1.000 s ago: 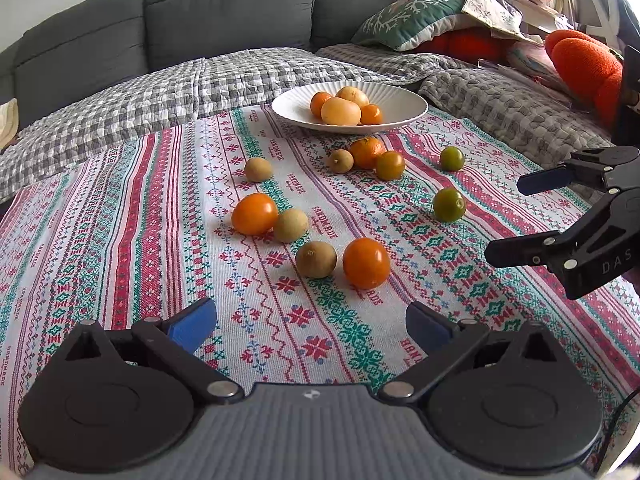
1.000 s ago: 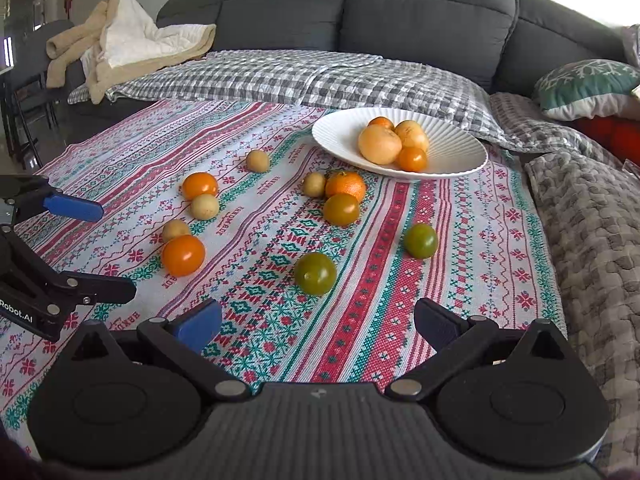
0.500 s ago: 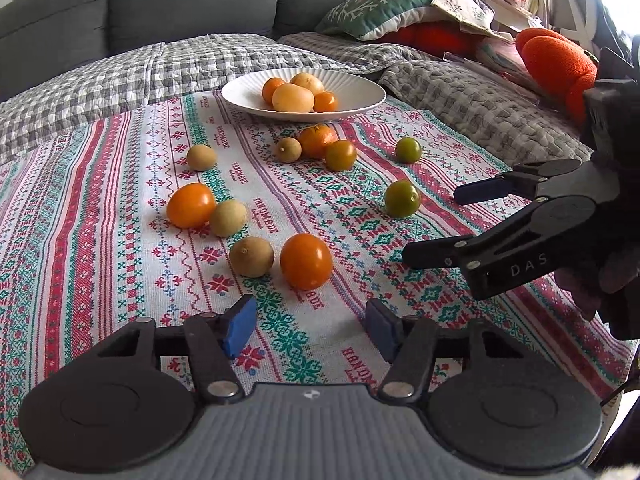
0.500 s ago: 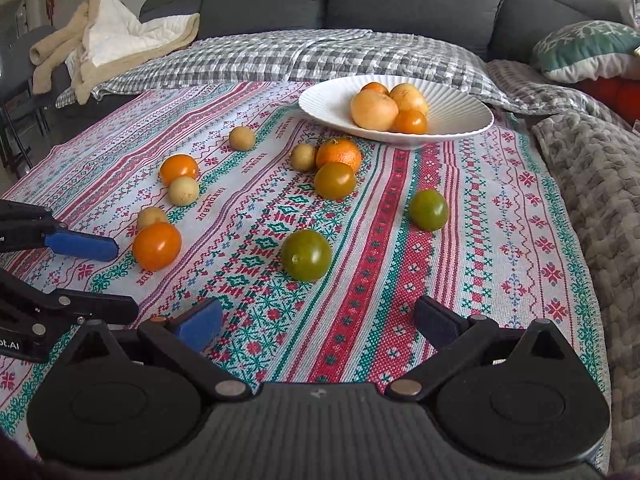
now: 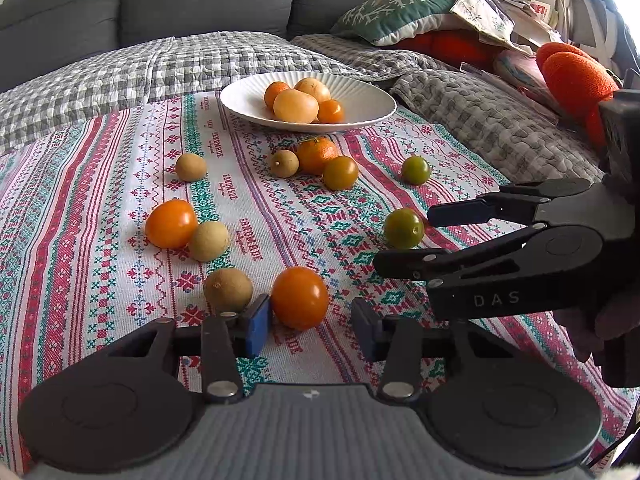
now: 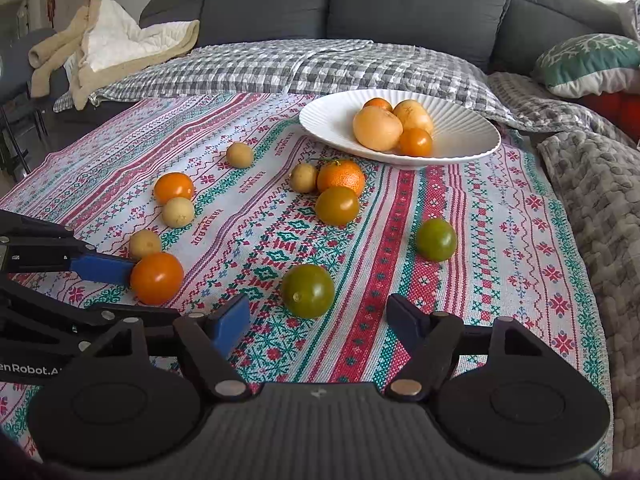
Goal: Organize fruits
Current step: 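Grasp an orange cherry tomato with left tool while right tool grasps a green tomato, then carry the orange tomato and green tomato over the white plate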
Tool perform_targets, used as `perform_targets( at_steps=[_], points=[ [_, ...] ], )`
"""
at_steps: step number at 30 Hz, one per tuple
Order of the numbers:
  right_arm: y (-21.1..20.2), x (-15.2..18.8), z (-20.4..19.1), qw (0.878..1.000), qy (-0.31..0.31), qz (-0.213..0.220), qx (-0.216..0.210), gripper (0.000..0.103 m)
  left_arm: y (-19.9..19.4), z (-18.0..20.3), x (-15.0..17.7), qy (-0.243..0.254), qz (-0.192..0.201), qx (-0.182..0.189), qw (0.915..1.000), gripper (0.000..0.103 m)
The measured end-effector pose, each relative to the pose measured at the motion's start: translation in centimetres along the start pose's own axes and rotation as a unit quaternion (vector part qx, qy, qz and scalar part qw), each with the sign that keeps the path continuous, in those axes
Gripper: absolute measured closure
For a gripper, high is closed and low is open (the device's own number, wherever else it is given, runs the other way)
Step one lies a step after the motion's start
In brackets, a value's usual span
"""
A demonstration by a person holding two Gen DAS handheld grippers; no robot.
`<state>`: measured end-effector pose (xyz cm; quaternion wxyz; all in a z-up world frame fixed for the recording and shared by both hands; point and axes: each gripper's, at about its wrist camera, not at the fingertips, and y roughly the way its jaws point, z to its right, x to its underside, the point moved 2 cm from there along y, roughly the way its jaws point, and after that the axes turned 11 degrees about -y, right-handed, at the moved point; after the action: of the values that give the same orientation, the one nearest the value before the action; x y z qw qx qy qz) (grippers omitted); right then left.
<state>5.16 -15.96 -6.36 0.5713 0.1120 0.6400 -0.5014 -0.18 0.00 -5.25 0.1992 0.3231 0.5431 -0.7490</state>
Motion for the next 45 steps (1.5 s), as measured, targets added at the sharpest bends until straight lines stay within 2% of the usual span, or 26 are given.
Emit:
perform_targets(
  at_steps=[2, 14, 16, 17, 19, 35, 45],
  points=[
    [0.0, -0.2, -0.1, 1.000, -0.002, 0.000, -0.001, 0.041, 0.2, 0.0, -0.1, -0.003, 0.000, -0.002, 1.0000, 0.067],
    [0.4, -0.9, -0.3, 1.000, -0.003, -0.002, 0.002, 0.062, 1.0, 0.1, -0.9, -0.029, 0.000, -0.016, 0.9995, 0.066],
    [0.4, -0.9, -0.3, 1.000, -0.003, -0.002, 0.002, 0.066, 0.9, 0.1, -1.0, -0.029, 0.000, -0.017, 0.9994, 0.070],
    [0.3, -0.9, -0.3, 1.000, -0.002, -0.002, 0.002, 0.071, 0.9, 0.1, -1.0, -0.028, 0.000, -0.017, 0.9995, 0.079],
    [0.3, -1.0, -0.2, 1.000, -0.003, -0.003, 0.002, 0.078, 0.9, 0.1, -1.1, -0.027, -0.003, -0.014, 0.9995, 0.082],
    [0.0, -1.2, 0.6, 1.000, 0.010, -0.012, 0.010, 0.078, 0.7, 0.2, -1.2, -0.016, -0.012, -0.017, 0.9996, 0.083],
    [-0.6, -1.7, 1.0, 1.000, 0.020, -0.002, 0.009, 0.078, 0.3, 0.4, -1.7, -0.018, -0.004, -0.010, 0.9998, 0.083]
  ],
)
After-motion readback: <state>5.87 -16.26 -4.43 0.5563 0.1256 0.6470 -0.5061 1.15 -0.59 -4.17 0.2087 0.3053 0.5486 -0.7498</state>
